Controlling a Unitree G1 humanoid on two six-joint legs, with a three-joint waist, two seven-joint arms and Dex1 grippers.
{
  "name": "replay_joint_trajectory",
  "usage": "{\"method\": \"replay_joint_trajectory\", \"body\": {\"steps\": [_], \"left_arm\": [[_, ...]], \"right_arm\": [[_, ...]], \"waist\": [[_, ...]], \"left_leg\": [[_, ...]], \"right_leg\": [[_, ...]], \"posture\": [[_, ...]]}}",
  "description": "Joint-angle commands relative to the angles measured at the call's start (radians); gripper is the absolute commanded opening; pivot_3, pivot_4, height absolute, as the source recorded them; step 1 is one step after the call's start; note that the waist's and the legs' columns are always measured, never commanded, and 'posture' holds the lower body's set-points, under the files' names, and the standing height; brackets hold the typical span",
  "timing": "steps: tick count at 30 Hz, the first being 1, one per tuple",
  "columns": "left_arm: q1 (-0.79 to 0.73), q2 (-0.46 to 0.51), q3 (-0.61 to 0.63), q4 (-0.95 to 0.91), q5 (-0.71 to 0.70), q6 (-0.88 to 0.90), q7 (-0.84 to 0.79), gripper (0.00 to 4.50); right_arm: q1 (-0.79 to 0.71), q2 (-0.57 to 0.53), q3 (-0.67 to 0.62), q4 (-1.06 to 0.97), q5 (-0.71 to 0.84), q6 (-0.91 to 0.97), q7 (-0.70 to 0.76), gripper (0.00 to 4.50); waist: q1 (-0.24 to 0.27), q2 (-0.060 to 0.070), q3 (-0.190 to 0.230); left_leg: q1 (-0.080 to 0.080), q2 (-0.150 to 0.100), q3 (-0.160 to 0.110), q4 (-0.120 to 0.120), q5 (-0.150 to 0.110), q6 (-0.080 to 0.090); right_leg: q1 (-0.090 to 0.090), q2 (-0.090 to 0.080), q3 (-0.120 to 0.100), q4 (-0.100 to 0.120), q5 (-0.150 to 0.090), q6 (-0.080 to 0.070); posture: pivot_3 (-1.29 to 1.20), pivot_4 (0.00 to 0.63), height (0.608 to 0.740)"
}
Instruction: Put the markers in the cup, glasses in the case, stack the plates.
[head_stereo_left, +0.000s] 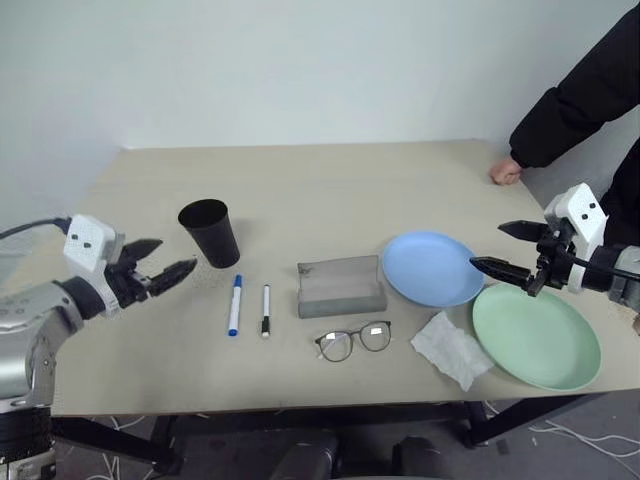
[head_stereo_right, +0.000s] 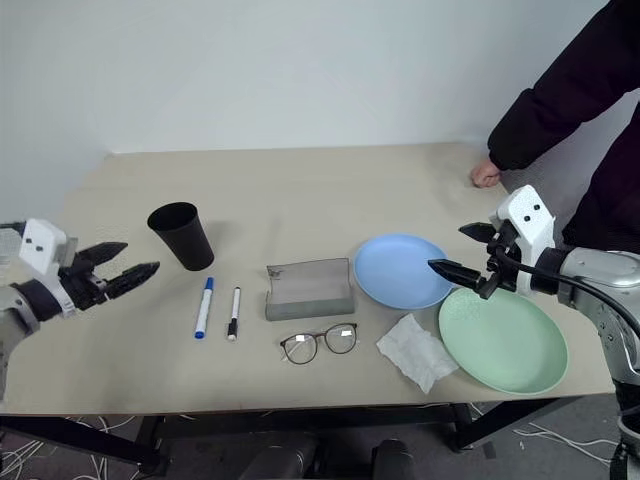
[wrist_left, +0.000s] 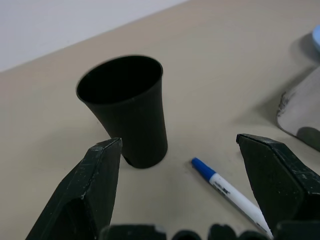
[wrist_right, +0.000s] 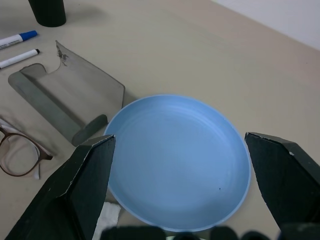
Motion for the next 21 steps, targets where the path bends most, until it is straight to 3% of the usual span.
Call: {"method": "replay_joint_trajectory", "body": {"steps": [1,12,21], "left_arm": [[-0.057,0.004,0.001,0.050,0.016,-0.040,0.015,3.87],[-0.183,0.045,-0.069,0.116,0.037,-0.057,-0.055,3.87],[-0.196,-0.006,-0.130,0.083,0.039,-0.074,-0.066,3.87]], "right_arm": [[0.018,0.006,-0.048,-0.053,0.017,-0.006,-0.020,4.50],[0.081,0.014,-0.081,-0.119,0.044,0.026,-0.059,4.50],[0.116,-0.020,-0.114,-0.127,0.054,0.038,-0.038,4.50]], "waist": [[0.003,0.000,0.000],[0.007,-0.001,0.000],[0.008,-0.001,0.000]], "left_leg": [[0.000,0.001,0.000,0.000,0.000,0.000],[-0.005,0.013,0.021,0.002,0.000,0.000],[-0.006,0.013,0.021,0.002,0.000,0.000]], "right_leg": [[0.000,0.000,0.000,0.000,0.000,0.000],[-0.002,0.001,-0.002,0.000,0.002,0.000],[-0.002,0.000,-0.002,-0.001,0.003,0.000]], "posture": [[0.00,0.000,0.727],[0.00,0.000,0.727],[0.00,0.000,0.727]]}}
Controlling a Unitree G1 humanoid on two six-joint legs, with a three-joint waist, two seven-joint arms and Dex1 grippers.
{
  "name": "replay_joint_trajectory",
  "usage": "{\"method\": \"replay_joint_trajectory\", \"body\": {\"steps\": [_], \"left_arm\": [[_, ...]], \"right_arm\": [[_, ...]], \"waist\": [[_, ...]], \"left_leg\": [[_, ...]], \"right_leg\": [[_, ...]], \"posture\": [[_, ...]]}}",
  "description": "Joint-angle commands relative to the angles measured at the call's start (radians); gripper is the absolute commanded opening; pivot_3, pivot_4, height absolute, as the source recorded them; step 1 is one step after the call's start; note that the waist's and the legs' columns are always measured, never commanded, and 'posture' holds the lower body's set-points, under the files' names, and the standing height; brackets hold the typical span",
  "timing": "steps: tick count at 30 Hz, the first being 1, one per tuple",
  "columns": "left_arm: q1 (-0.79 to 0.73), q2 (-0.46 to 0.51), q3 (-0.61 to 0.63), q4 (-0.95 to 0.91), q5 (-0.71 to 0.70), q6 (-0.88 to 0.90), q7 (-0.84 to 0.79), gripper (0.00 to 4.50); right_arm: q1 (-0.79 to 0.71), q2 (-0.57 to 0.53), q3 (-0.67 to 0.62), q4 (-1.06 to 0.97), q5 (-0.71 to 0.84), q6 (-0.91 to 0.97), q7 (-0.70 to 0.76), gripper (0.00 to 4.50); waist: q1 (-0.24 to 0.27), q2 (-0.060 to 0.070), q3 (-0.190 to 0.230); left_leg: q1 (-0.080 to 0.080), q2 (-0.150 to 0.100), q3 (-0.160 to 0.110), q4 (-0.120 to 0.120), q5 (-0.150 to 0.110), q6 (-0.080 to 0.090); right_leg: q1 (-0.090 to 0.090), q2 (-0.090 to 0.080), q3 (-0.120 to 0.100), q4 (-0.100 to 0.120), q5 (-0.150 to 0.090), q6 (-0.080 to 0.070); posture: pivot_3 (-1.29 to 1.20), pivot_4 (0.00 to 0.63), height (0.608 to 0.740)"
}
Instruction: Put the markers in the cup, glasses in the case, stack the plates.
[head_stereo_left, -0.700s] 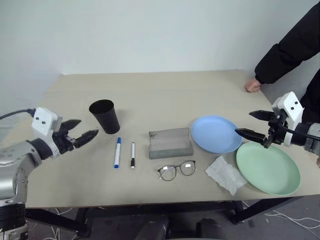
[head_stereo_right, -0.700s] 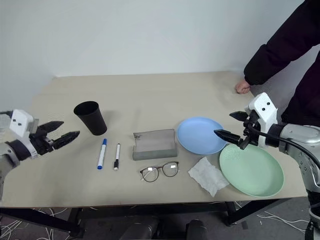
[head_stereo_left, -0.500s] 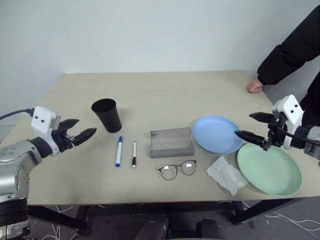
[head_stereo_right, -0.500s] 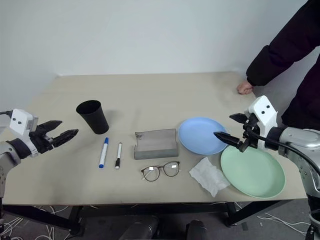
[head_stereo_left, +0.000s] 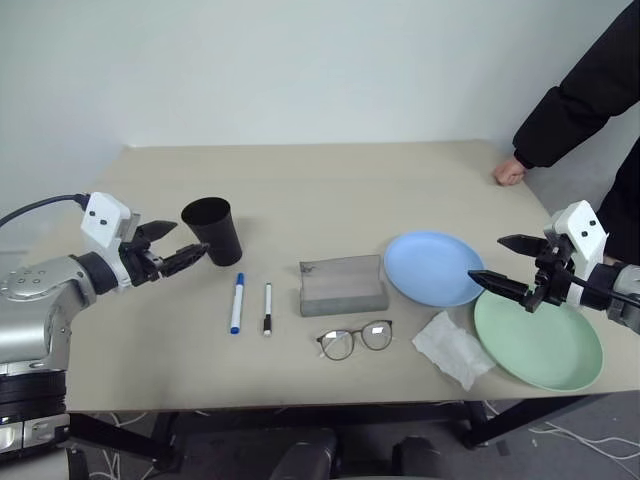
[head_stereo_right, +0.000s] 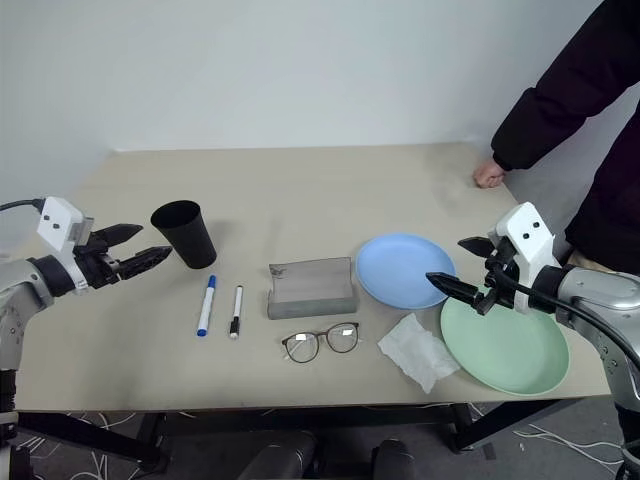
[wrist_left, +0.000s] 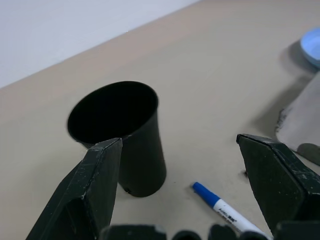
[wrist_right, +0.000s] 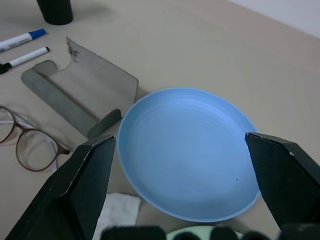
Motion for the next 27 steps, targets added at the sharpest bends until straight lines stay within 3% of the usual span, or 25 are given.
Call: {"method": "replay_joint_trajectory", "body": {"steps": [1,11,27], "left_arm": [[-0.018,-0.006,-0.009,-0.037,0.002,-0.027,0.000,3.87],[0.001,-0.038,-0.075,-0.140,-0.006,-0.028,-0.036,3.87],[-0.050,-0.044,-0.098,-0.255,-0.118,-0.002,-0.183,3.87]], "right_arm": [[0.003,-0.023,-0.052,-0.013,0.007,-0.012,0.007,4.50],[0.034,0.020,0.042,-0.049,-0.037,0.041,-0.101,4.50],[0.030,0.111,0.220,-0.167,-0.100,0.418,-0.394,4.50]], "waist": [[0.001,-0.002,0.000],[0.000,-0.002,0.000],[0.000,-0.002,0.000]], "left_leg": [[0.000,0.000,0.000,0.000,0.000,0.000],[0.000,0.000,0.000,0.000,0.000,0.000],[0.000,0.001,0.000,0.001,0.000,0.000]], "right_leg": [[0.000,0.000,-0.001,0.000,0.000,0.000],[0.000,0.000,0.000,0.000,0.000,0.000],[0.000,0.001,0.000,0.000,0.002,0.000]], "posture": [[0.00,0.000,0.727],[0.00,0.000,0.727],[0.00,0.000,0.727]]}}
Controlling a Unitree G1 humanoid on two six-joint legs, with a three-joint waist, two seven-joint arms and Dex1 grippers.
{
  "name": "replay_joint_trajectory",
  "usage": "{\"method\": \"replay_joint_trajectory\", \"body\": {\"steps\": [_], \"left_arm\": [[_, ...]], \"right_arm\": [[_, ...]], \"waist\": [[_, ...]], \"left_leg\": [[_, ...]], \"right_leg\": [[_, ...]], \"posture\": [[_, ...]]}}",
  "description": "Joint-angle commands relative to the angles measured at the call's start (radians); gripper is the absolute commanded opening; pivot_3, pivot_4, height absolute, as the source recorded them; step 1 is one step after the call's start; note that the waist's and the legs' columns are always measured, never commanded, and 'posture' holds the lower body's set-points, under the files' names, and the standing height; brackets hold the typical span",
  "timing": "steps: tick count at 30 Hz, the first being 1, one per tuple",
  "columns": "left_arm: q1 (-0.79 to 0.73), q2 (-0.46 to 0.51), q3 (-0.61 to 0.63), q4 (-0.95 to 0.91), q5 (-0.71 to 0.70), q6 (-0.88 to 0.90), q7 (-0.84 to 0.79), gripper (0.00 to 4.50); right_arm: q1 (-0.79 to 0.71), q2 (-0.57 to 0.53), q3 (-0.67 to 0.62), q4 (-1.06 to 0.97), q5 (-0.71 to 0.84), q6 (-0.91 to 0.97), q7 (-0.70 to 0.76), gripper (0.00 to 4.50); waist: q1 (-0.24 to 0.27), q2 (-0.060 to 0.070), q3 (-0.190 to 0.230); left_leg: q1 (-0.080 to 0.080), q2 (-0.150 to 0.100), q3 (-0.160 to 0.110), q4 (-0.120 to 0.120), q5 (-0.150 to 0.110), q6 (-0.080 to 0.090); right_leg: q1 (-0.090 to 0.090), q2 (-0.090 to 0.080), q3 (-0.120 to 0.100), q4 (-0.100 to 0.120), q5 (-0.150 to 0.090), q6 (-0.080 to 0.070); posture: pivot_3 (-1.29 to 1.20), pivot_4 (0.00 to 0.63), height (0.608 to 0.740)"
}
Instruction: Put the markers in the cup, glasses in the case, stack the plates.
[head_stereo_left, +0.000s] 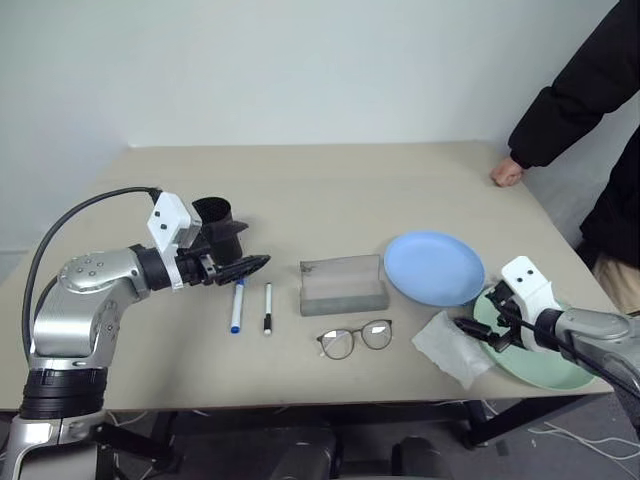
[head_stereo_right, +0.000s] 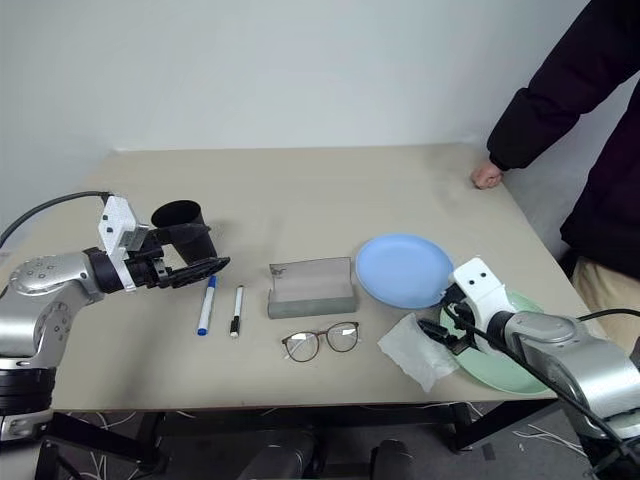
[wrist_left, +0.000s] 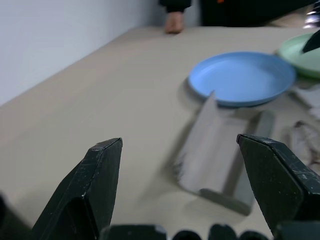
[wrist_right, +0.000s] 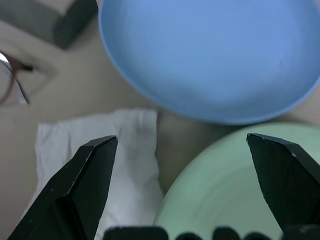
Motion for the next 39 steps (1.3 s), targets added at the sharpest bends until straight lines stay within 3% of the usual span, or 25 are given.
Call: {"method": "replay_joint_trajectory", "body": {"steps": [1,6,9,20,39], "left_arm": [[-0.008,0.025,0.013,-0.050,-0.027,-0.010,-0.035,3.87],[0.003,0.011,0.008,-0.066,-0.016,-0.015,-0.020,3.87],[0.020,0.002,0.006,-0.080,-0.013,-0.015,-0.007,3.92],[0.038,-0.004,0.005,-0.101,-0.015,-0.008,0.023,3.92],[-0.002,-0.011,-0.021,-0.078,0.002,-0.009,0.042,3.92]], "right_arm": [[-0.032,0.009,0.002,-0.031,-0.035,0.055,-0.060,4.50],[-0.056,0.039,0.017,0.012,-0.085,0.107,-0.127,4.50],[-0.074,0.060,0.022,0.035,-0.107,0.129,-0.152,3.91],[-0.119,0.082,0.052,0.070,-0.161,0.172,-0.170,0.03],[-0.245,-0.021,0.130,0.193,-0.361,0.002,-0.196,0.03]], "waist": [[0.000,0.000,0.000],[0.000,0.000,0.000],[0.000,0.000,0.000],[-0.002,-0.001,0.000],[-0.009,0.000,-0.001]], "left_leg": [[0.000,0.000,0.000,0.000,0.000,0.000],[0.000,0.000,0.000,0.000,0.000,0.000],[0.000,0.000,0.000,0.000,0.000,0.000],[0.001,0.000,0.000,0.000,0.000,0.000],[0.001,0.003,0.005,0.000,0.000,0.000]], "right_leg": [[0.000,0.000,0.000,0.000,0.000,0.000],[0.000,0.000,0.000,0.000,0.000,0.000],[0.000,0.000,0.000,0.000,0.000,0.000],[0.001,0.001,0.000,0.000,0.001,0.001],[0.000,0.000,0.000,-0.001,0.005,0.000]], "posture": [[0.00,0.000,0.727],[0.00,0.000,0.727],[0.00,0.000,0.727],[0.00,0.000,0.727],[0.00,0.000,0.727]]}}
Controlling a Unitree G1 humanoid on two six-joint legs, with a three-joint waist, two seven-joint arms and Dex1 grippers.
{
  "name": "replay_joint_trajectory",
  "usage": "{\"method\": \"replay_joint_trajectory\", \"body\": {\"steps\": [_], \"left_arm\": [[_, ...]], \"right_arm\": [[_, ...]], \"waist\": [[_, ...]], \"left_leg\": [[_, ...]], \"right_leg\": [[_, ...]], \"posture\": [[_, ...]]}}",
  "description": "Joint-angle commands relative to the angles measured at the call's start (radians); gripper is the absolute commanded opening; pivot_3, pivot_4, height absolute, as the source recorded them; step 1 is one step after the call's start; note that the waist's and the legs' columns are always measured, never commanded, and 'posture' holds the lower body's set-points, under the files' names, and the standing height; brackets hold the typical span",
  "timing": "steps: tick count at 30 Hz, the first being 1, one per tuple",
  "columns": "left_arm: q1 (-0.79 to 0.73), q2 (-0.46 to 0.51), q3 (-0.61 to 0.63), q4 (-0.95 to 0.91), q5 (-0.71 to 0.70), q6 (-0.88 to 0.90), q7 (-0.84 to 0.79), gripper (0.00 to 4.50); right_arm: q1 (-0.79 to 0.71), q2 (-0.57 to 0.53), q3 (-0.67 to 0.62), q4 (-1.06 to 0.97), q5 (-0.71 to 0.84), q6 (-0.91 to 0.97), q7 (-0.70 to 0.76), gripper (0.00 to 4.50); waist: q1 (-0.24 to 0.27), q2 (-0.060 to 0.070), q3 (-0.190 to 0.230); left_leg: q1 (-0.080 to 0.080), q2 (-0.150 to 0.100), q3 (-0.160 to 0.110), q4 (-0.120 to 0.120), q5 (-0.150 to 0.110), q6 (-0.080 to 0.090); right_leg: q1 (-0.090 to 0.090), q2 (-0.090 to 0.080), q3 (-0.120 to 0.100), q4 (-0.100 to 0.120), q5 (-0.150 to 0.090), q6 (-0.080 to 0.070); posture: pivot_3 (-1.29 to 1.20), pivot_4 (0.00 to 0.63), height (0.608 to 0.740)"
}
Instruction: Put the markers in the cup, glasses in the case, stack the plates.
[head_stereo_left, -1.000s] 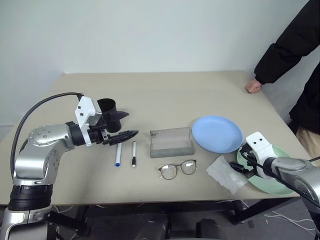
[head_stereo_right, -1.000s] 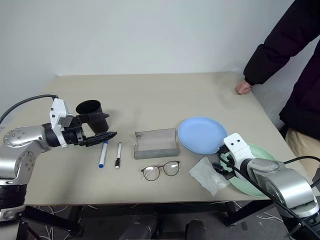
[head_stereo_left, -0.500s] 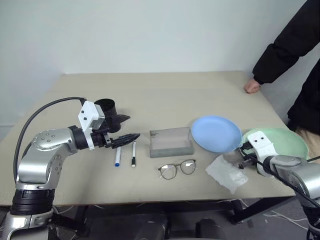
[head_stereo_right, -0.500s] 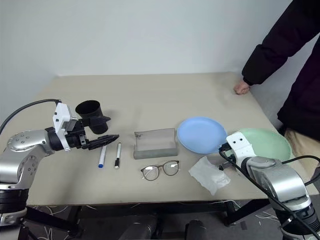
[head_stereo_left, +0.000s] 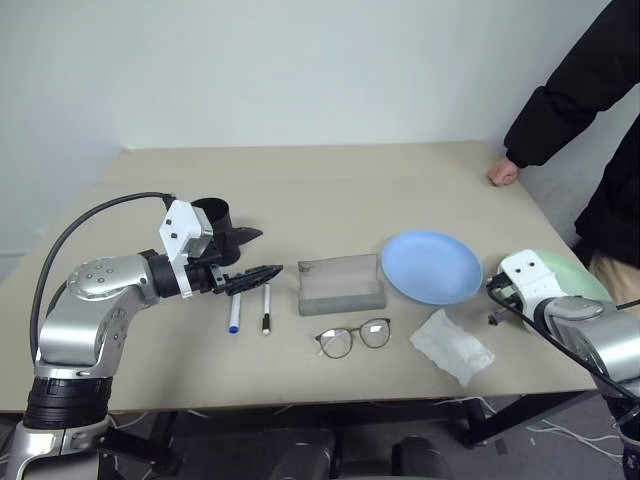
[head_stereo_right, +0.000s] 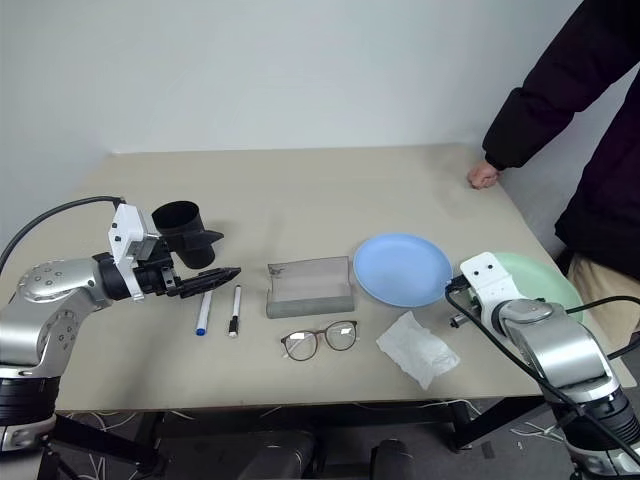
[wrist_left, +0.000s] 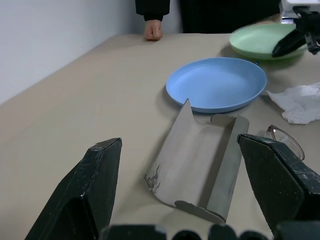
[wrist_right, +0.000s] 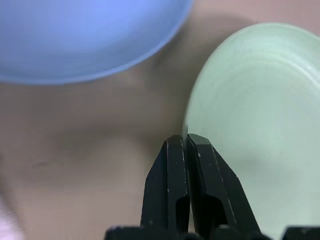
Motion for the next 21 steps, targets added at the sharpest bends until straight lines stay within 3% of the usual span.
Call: {"method": "replay_joint_trajectory", "body": {"steps": [1,8,21], "left_arm": [[-0.034,0.000,0.001,-0.009,0.000,-0.017,0.007,3.92],[-0.047,0.002,-0.008,0.010,0.004,-0.026,0.004,3.92],[-0.034,0.016,0.010,-0.004,-0.002,-0.026,0.005,3.92]], "right_arm": [[-0.074,-0.011,0.000,-0.009,-0.069,-0.091,-0.025,0.03],[-0.142,0.055,0.061,-0.035,-0.042,-0.360,0.122,0.03],[-0.181,0.026,0.204,0.002,-0.030,-0.577,0.478,0.03]], "waist": [[0.000,0.000,0.000],[0.000,0.000,0.000],[0.000,0.000,0.000]], "left_leg": [[0.000,0.000,0.000,0.000,0.000,0.000],[0.000,0.002,0.000,0.000,0.000,0.000],[0.000,0.002,-0.002,0.000,0.000,0.000]], "right_leg": [[0.000,0.000,0.000,0.000,0.000,0.000],[0.000,0.001,-0.001,0.000,0.000,0.000],[0.001,0.002,-0.002,-0.002,0.001,0.000]], "posture": [[0.00,0.000,0.727],[0.00,0.000,0.727],[0.00,0.000,0.727]]}}
